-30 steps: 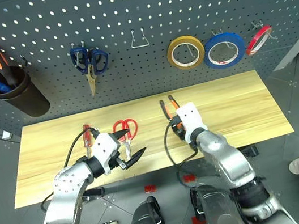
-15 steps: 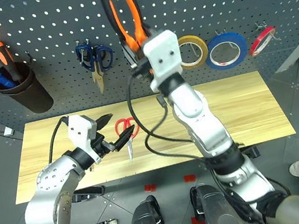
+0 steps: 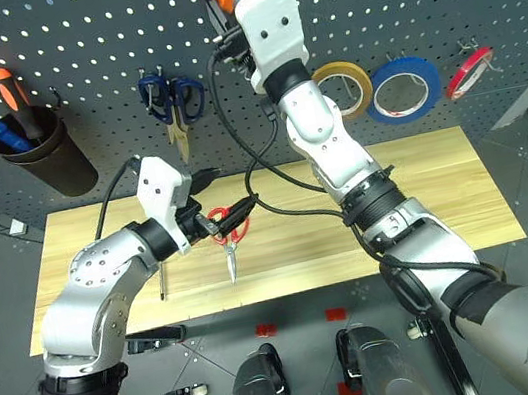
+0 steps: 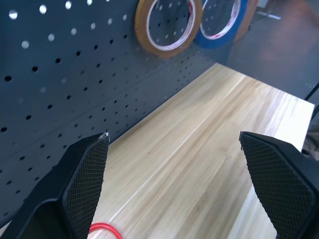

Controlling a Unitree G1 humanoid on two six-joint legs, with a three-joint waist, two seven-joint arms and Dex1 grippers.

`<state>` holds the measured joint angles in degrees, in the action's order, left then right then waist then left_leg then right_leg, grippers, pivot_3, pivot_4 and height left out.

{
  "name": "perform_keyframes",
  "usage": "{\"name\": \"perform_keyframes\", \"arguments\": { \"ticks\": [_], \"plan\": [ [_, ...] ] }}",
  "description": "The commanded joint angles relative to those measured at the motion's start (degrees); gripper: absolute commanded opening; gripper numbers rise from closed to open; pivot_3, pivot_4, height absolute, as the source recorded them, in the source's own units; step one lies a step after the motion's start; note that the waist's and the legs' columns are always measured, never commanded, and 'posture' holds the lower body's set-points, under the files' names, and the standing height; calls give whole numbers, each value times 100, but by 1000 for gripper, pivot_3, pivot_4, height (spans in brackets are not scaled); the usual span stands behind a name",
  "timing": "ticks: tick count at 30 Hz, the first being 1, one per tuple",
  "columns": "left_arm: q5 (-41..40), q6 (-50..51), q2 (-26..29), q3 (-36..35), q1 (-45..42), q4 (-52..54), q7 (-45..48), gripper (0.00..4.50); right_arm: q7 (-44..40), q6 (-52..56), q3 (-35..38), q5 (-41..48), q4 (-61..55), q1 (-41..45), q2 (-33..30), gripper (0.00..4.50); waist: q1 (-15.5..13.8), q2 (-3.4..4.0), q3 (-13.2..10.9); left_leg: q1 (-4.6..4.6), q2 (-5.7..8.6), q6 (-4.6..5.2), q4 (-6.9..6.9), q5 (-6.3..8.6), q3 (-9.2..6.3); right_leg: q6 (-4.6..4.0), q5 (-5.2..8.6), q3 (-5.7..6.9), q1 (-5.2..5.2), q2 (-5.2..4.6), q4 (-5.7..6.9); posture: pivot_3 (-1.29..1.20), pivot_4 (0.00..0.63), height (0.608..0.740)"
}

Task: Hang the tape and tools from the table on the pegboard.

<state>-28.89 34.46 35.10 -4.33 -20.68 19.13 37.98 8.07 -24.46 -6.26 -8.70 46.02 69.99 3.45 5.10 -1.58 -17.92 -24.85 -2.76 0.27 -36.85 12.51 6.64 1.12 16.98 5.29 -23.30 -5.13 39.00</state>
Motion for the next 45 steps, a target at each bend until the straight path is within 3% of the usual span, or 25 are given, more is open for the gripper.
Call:
{"name": "perform_keyframes", "arguments": {
  "ticks": [1, 9, 22, 28, 30, 36, 42, 45],
  "plan": [
    [41, -116, 12, -2, -129, 0, 74, 4400, 182, -426, 101, -53, 421, 350, 7, 2363, -14, 1, -26, 0, 0, 0, -1, 0, 1, 0, 0, -1, 0, 0, 1, -98, 348, 740],
    [261, -336, 135, -137, -256, -371, 147, 4400, 463, -701, 91, -291, 1134, 261, -89, 2363, -38, 1, -115, 0, -1, 1, -7, -1, 0, 0, 0, -1, 0, -1, 7, -78, 369, 740],
    [451, -376, -105, 10, 2, -511, 61, 4400, 236, 190, 325, 87, 362, -635, 110, 2363, -97, 6, -139, 1, -1, 1, -10, -1, -2, 0, -1, 1, 2, -2, 10, -119, 369, 740],
    [476, -275, -240, -7, -2, -606, -78, 4450, -7, 735, 374, 277, -160, -889, 177, 4423, -132, 6, -140, 3, 0, 1, -11, -1, -3, 0, -1, 2, 6, -3, 10, -126, 369, 740],
    [515, -240, -324, 24, 49, -616, -168, 4500, -141, 1002, 322, 294, -450, -1031, 192, 4485, -134, 6, -141, 2, 0, 1, -8, -1, -1, 0, -1, 0, 2, -3, 8, -133, 365, 740],
    [543, 119, -654, 61, 218, -523, -610, 4500, -530, 1925, 159, 352, -1978, -1852, 144, 4485, -136, 6, -141, 0, -1, 1, -1, -1, -1, 0, 0, 1, 1, -3, 1, -146, 362, 740],
    [829, 1475, -1281, 129, 672, -360, -2041, 4500, -2562, 3997, -522, 1513, -5274, -3959, -564, 4485, -174, 3, -142, -1, 2, 4, 3, 2, -4, 2, 1, -3, 3, -4, -6, -164, 365, 740],
    [975, 1982, -1535, 78, 683, -473, -2546, 4500, -2983, 5068, -482, 2179, -6310, -4601, -921, 4485, -182, 1, -144, -2, 1, 4, -2, 3, -12, 2, 1, 3, 6, -3, 0, -170, 366, 740]
  ]
}}
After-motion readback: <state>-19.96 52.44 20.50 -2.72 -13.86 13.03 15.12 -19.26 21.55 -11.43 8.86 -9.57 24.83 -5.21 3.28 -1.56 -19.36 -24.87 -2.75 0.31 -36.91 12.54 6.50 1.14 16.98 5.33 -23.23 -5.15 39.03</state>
